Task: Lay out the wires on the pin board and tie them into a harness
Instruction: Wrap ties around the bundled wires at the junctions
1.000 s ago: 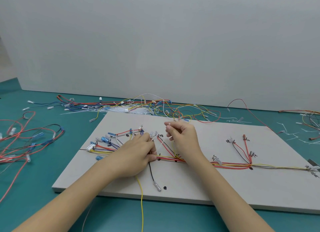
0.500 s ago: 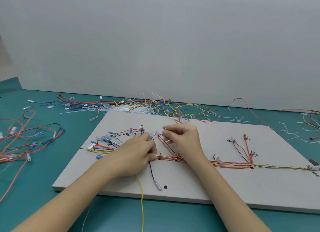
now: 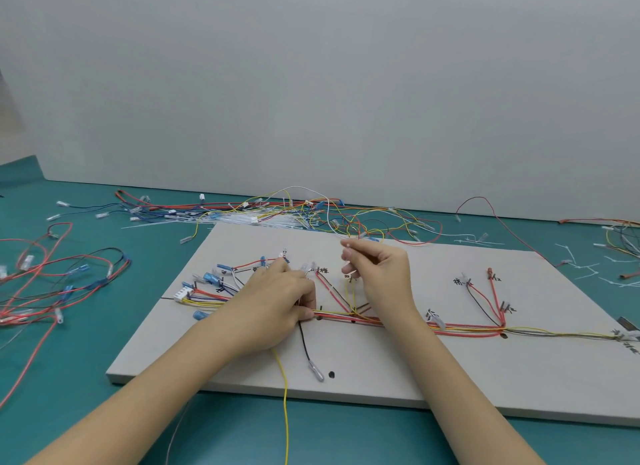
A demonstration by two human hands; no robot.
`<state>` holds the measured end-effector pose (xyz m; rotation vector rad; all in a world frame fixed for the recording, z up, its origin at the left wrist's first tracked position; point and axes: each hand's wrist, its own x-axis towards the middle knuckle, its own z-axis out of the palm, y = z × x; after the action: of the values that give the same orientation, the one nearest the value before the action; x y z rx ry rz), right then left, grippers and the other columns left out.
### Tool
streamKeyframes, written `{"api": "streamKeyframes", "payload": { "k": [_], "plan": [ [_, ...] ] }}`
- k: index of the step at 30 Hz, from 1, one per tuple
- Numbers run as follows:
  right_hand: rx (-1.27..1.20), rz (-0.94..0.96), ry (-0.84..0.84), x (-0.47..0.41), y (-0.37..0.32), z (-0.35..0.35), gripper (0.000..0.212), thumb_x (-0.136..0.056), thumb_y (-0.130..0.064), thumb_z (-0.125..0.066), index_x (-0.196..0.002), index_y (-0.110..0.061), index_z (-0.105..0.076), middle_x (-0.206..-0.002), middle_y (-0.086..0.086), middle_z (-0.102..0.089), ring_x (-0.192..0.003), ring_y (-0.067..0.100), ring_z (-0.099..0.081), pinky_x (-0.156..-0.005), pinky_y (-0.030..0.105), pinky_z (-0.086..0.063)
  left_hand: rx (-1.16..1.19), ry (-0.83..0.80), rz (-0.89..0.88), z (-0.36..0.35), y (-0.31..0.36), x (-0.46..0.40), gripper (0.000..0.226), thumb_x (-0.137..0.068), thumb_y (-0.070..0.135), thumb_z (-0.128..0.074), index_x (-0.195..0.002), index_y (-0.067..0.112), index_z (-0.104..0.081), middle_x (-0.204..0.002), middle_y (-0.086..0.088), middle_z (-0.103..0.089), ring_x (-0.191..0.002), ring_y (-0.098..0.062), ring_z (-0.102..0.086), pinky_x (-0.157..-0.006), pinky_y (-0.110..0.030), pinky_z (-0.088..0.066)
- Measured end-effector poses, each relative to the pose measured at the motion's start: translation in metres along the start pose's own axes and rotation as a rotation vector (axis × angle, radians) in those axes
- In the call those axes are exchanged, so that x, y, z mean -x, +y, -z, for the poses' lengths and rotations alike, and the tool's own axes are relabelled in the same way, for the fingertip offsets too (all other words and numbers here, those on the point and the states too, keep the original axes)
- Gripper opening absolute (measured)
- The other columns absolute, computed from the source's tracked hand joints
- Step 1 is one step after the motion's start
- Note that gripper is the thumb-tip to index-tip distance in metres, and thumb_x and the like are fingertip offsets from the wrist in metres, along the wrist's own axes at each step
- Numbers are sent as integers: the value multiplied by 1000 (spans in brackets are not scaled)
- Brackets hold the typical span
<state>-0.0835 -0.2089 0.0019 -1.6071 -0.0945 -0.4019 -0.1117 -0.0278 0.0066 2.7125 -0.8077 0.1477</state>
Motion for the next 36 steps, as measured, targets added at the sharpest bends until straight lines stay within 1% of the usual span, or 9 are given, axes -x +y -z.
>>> {"api": "streamKeyframes", "payload": {
  "k": [5, 11, 15, 18, 24, 27, 30, 32, 36],
  "plan": [
    [19, 4, -55, 0, 2, -7, 21, -86, 11, -58, -91, -4, -72, -72, 6, -65, -50, 7, -60, -53, 18, -48, -11, 4, 2, 0, -1, -1, 5, -94, 34, -59, -95, 31, -62, -97, 18, -57, -100, -9, -34, -92, -34, -35],
    [66, -44, -288, 6, 4, -16, 23, -87, 9, -59, -83, -10, -72, -68, 6, -64, -51, 5, -55, -53, 16, -43, -22, 20, -13, -1, -1, -1, 9, -92, 33, -61, -98, 27, -66, -100, 14, -59, -103, -12, -39, -93, -35, -37],
    [68, -40, -412, 9, 7, -18, 19, -86, 12, -59, -92, 1, -72, -76, 13, -69, -67, 20, -58, -70, 27, -51, 16, 39, -1, -2, -1, -1, 5, -91, 30, -63, -94, 26, -65, -98, 12, -62, -101, -13, -42, -90, -38, -38],
    [17, -69, -414, 11, 6, -18, 18, -84, 17, -58, -95, 9, -70, -75, 6, -69, -68, 24, -59, -68, 26, -53, 33, 40, 1, -1, -1, -1, 5, -90, 29, -64, -93, 26, -65, -100, 11, -64, -100, -14, -44, -90, -38, -39],
    [133, -7, -405, 17, 3, -13, 21, -84, 16, -57, -94, 4, -70, -80, 28, -70, -64, 24, -65, -65, 23, -54, 92, 104, -16, 0, 0, 0, 8, -84, 27, -70, -86, 34, -70, -88, 18, -64, -94, -9, -45, -86, -32, -36],
    [141, -17, -386, 18, 4, -14, 13, -86, 10, -61, -91, 3, -71, -79, 27, -70, -61, 24, -64, -64, 27, -55, 1, 118, -30, -2, 3, 0, 9, -84, 32, -67, -84, 38, -72, -87, 21, -55, -92, -6, -36, -77, -29, -20],
    [149, -30, -352, 17, 6, -13, 10, -86, 6, -64, -87, 0, -72, -78, 25, -71, -59, 26, -65, -65, 36, -56, -41, 129, -41, -3, 3, 1, 10, -77, 41, -64, -82, 39, -72, -82, 22, -48, -91, -5, -34, -78, -31, -19],
    [139, -49, -330, 16, 6, -12, 11, -85, 6, -65, -85, -2, -72, -76, 20, -71, -61, 29, -66, -67, 41, -56, -13, 62, -17, -1, 2, 2, 27, -67, 59, -63, -84, 40, -72, -85, 24, -48, -92, -3, -33, -82, -32, -21],
    [111, -85, -328, 16, 5, -11, 16, -85, 6, -65, -81, -8, -71, -70, 12, -68, -60, 27, -64, -64, 35, -56, 20, -99, 12, 7, -1, 2, 60, -49, 83, -61, -94, 44, -68, -97, 27, -49, -101, -3, -32, -91, -35, -25]
  ]
}}
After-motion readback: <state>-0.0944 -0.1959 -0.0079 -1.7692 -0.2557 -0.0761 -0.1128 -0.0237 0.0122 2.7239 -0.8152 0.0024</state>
